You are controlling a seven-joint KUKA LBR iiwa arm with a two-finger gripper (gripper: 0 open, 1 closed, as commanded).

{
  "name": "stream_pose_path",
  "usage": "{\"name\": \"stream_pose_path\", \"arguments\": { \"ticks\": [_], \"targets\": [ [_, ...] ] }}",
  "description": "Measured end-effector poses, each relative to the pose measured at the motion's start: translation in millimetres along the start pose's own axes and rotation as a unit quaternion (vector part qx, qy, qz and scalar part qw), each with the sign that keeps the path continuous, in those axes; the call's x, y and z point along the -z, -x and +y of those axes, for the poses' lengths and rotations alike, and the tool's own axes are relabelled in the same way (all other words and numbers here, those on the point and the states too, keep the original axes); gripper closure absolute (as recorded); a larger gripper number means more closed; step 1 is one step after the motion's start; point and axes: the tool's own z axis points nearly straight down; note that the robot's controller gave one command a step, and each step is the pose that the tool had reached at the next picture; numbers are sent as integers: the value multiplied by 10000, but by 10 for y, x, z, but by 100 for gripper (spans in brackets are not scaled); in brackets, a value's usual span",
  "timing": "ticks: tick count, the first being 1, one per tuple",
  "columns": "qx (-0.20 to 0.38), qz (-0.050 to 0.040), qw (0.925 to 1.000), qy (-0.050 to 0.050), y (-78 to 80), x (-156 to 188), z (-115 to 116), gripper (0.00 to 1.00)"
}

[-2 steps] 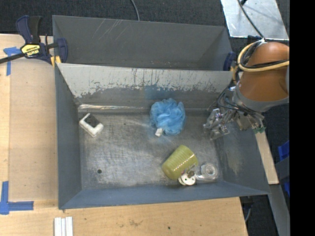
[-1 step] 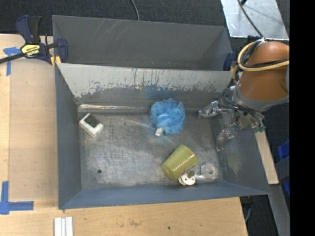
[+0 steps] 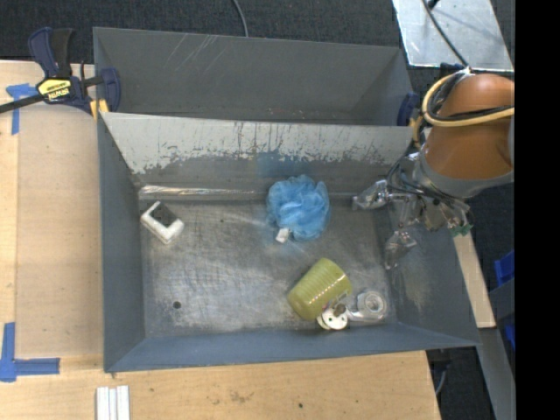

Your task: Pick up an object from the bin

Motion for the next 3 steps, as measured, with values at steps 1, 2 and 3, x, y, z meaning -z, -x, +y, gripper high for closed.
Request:
{"name": "stream_pose_path", "arguments": {
  "ticks": [1,2,3],
  "targets": [
    [907,9,9959,6,-522,-440,639,100],
    [910,9,9959,5,-522,-439,638,100],
    [1446,54,9895,21,-303,-280,693,100]
  ]
}}
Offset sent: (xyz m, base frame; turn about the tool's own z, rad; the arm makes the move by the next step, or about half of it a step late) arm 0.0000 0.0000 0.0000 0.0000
